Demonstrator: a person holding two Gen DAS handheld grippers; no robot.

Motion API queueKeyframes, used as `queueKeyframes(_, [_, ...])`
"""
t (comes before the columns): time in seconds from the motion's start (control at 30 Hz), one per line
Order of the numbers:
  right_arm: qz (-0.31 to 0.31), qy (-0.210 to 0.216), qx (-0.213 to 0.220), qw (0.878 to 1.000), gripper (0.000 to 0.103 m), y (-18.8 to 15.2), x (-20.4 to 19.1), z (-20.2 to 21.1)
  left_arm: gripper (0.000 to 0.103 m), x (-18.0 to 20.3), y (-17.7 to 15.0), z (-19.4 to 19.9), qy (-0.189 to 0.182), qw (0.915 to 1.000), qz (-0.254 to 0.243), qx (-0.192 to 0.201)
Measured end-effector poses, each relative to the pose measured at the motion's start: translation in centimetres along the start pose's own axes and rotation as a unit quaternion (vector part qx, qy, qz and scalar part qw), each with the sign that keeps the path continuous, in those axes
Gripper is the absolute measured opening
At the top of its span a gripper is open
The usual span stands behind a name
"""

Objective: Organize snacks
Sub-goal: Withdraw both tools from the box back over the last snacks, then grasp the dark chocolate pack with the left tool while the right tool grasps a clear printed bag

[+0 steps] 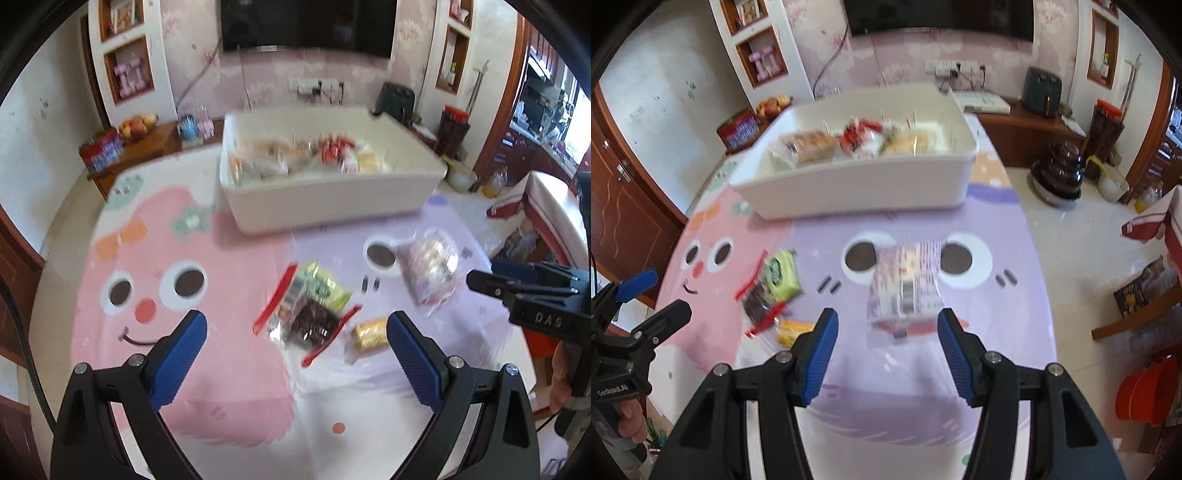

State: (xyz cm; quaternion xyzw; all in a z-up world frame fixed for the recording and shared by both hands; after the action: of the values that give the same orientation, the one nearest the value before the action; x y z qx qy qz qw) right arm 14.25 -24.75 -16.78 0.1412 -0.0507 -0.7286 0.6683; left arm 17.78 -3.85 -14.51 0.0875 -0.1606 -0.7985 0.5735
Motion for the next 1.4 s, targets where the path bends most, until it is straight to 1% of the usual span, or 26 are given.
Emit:
queueKeyframes(0.17, [-0.017, 0.008, -0.028, 0.999, 0.056, 0.3, 0.9, -2.8, 0.097, -0.6, -0.2, -4.1, -0.011, 0.9988, -0.001, -0.048])
queueKeyframes(0.3, [-0.029, 0.013, -0.039, 0.999, 0.057, 1.1, 1.5, -4.3, 0.097, -0.7, 0.4, -6.3, -0.017, 0.9977, 0.0, -0.066])
queueKeyframes(0.37, [-0.03, 0.003, -0.034, 0.999, 0.065, 1.6, 1.5, -4.8, 0.097, -0.8, 0.8, -7.3, -0.02, 0.997, 0.003, -0.074])
queueKeyframes(0.47, [-0.024, -0.01, -0.027, 0.999, 0.072, 2.3, 1.3, -5.1, 0.097, -1.0, 1.5, -8.6, -0.027, 0.9958, 0.01, -0.087])
queueKeyframes(0.6, [-0.013, -0.033, -0.024, 0.999, 0.076, 3.2, 1.2, -5.8, 0.097, -1.2, 2.0, -10.2, -0.036, 0.9935, 0.019, -0.106])
queueKeyframes(0.67, [-0.004, -0.046, -0.031, 0.998, 0.079, 3.5, 1.2, -6.4, 0.097, -1.1, 2.0, -10.9, -0.04, 0.992, 0.021, -0.118])
queueKeyframes(0.77, [0.006, -0.054, -0.04, 0.998, 0.082, 3.8, 1.0, -7.3, 0.097, -0.9, 1.9, -11.9, -0.037, 0.9904, 0.019, -0.131])
queueKeyframes(0.87, [0.012, -0.06, -0.041, 0.997, 0.085, 4.0, 0.8, -7.9, 0.098, -0.6, 2.0, -12.2, -0.026, 0.9913, 0.011, -0.129])
queueKeyframes(1.0, [0.023, -0.065, -0.046, 0.997, 0.09, 4.3, 0.4, -8.5, 0.097, -0.3, 2.2, -12.4, -0.02, 0.9917, 0.006, -0.127])
queueKeyframes(1.03, [0.026, -0.067, -0.046, 0.996, 0.091, 4.4, 0.3, -8.7, 0.092, -0.2, 2.2, -12.3, -0.019, 0.9921, 0.004, -0.124])
queueKeyframes(1.07, [0.028, -0.068, -0.044, 0.996, 0.091, 4.4, 0.3, -8.7, 0.085, -0.1, 2.2, -12.2, -0.016, 0.9925, 0.0, -0.121])
queueKeyframes(1.1, [0.029, -0.066, -0.041, 0.997, 0.09, 4.4, 0.2, -8.8, 0.081, 0.5, 2.2, -12.1, -0.01, 0.9929, -0.006, -0.118])
queueKeyframes(1.13, [0.028, -0.065, -0.04, 0.997, 0.089, 4.3, 0.3, -8.8, 0.077, 0.7, 2.1, -12.0, -0.003, 0.9932, -0.014, -0.115])
queueKeyframes(1.17, [0.027, -0.063, -0.042, 0.997, 0.084, 4.3, 0.4, -8.9, 0.071, 0.8, 2.0, -11.9, 0.001, 0.9934, -0.02, -0.113])
queueKeyframes(1.2, [0.025, -0.065, -0.041, 0.997, 0.082, 4.2, 0.4, -8.9, 0.069, 0.9, 2.0, -11.8, 0.005, 0.9937, -0.024, -0.109])
queueKeyframes(1.23, [0.023, -0.069, -0.038, 0.997, 0.077, 4.2, 0.5, -8.8, 0.06, 1.0, 1.9, -11.6, 0.01, 0.9943, -0.028, -0.103])
queueKeyframes(1.27, [0.022, -0.067, -0.036, 0.997, 0.072, 4.2, 0.5, -8.6, 0.039, 1.2, 1.9, -11.2, 0.01, 0.995, -0.033, -0.094])
queueKeyframes(1.3, [0.022, -0.062, -0.033, 0.997, 0.066, 4.1, 0.5, -8.5, 0.041, 1.4, 2.1, -10.9, 0.006, 0.995, -0.037, -0.093])
queueKeyframes(1.33, [0.021, -0.055, -0.031, 0.998, 0.054, 4.1, 0.5, -8.4, 0.041, 1.4, 2.1, -11.0, 0.0, 0.9947, -0.033, -0.097])
queueKeyframes(1.4, [0.015, -0.045, -0.03, 0.998, 0.049, 4.0, 0.6, -8.2, 0.04, 1.3, 2.0, -11.0, -0.003, 0.9951, -0.027, -0.095])
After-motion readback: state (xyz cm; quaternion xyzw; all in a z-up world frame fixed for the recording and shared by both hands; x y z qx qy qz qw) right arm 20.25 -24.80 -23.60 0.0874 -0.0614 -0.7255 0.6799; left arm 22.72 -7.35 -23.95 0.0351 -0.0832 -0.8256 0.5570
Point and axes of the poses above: each gripper's, at about its wrist camera, not at the fingertips, and z roughly against the way its jaws point, x to its right, y to its top, the point moved 2 cm from there along -z, roughly the way its jaws point, and after that the axes turned 13 degrees about -x, right-handed, at the moved point
